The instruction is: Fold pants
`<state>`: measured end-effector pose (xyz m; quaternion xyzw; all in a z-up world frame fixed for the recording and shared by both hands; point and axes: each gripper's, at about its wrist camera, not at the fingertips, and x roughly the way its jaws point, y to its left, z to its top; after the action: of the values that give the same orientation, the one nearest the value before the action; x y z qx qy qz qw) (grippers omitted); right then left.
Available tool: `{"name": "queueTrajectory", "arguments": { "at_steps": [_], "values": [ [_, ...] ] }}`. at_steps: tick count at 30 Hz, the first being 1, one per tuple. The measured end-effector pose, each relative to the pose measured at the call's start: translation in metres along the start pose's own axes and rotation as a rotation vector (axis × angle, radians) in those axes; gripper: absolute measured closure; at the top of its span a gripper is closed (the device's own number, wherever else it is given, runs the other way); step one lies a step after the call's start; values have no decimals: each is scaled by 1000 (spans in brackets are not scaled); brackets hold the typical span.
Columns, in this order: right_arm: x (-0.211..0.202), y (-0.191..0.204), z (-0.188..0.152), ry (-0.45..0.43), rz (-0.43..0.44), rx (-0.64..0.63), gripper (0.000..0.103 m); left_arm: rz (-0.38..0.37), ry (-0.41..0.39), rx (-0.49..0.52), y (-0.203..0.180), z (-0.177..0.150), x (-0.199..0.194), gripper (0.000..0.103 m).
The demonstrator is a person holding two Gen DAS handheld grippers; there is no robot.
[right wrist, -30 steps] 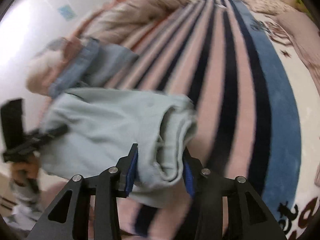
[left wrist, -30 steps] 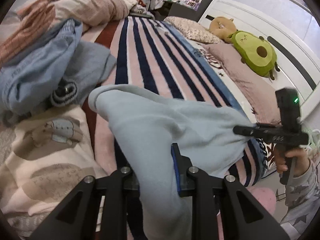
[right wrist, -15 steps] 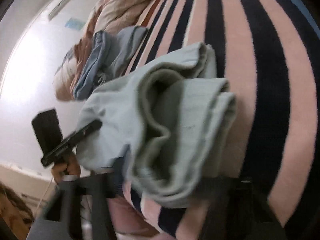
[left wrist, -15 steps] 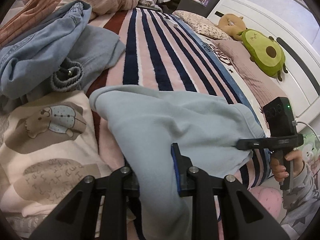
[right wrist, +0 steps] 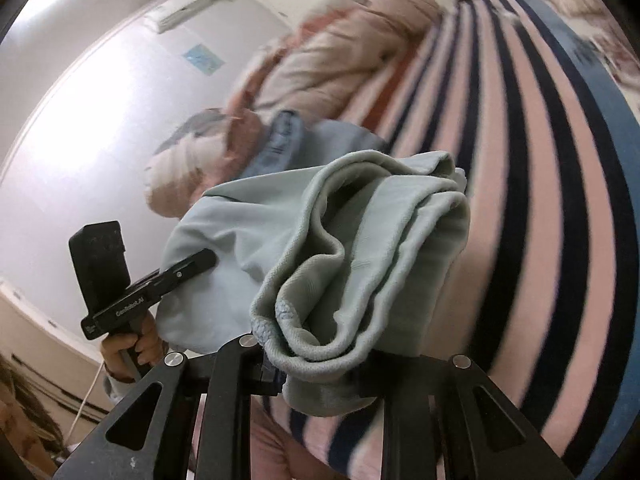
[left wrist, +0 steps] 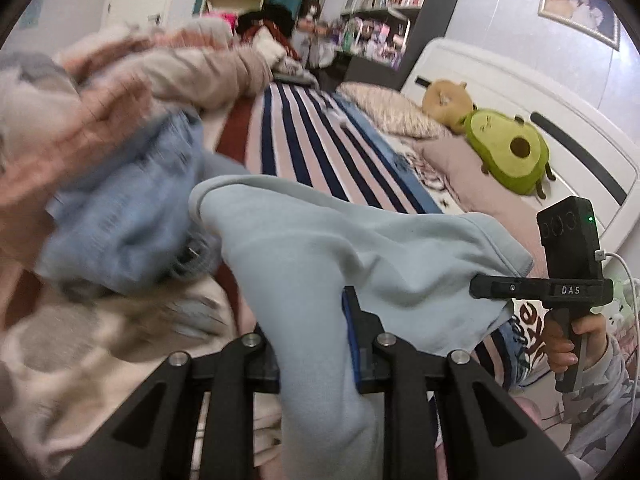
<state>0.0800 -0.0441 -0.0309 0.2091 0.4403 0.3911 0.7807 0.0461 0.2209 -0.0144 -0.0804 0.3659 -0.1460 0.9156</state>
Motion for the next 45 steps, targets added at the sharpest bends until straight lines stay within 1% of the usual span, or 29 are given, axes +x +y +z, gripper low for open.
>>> {"name": "queueTrajectory", "arguments": {
  "at_steps": [3,6,11,16,19,22,25,27,30,32,35,37,38,39,41,42,43,45],
  "values": [
    [7,35,9,-15,32,-57,85,30,-44,4,17,9,-33,84],
    [25,72,14,-23,63,-110,85,75,-84,-6,44,12,-68,84],
    [75,120,17,11,104,-173,85,161,-114,-17,86,1,-108,84],
    [140,151,16,83,120,-205,85,237,-111,-80,146,-24,-121,84],
    [183,164,11,133,120,-222,85,259,-106,-128,179,-41,-119,84],
    [214,167,5,175,106,-237,85,263,-84,-189,213,-57,-110,84],
    [242,163,-3,226,76,-235,85,247,-25,-240,238,-74,-91,84],
    [252,158,-9,263,58,-219,85,240,15,-262,249,-84,-77,84],
    [265,149,-17,303,22,-208,85,224,31,-282,256,-94,-72,83],
    [267,145,-21,311,42,-169,85,216,29,-277,251,-94,-74,83],
    [260,149,-25,305,80,-162,85,213,28,-264,248,-91,-81,83],
    [259,147,-27,327,109,-128,85,215,34,-263,250,-90,-82,83],
    [259,146,-29,332,108,-123,85,215,46,-262,250,-90,-80,82],
    [258,145,-30,332,102,-129,85,220,57,-260,250,-91,-77,81],
    [263,140,-32,335,78,-137,85,240,70,-265,251,-93,-69,72],
    [265,135,-33,337,67,-131,83,245,68,-268,251,-94,-68,71],
    [267,130,-33,341,56,-123,78,249,60,-279,251,-94,-68,69],
    [268,123,-32,340,47,-115,75,256,53,-282,249,-94,-69,66]
  ]
}}
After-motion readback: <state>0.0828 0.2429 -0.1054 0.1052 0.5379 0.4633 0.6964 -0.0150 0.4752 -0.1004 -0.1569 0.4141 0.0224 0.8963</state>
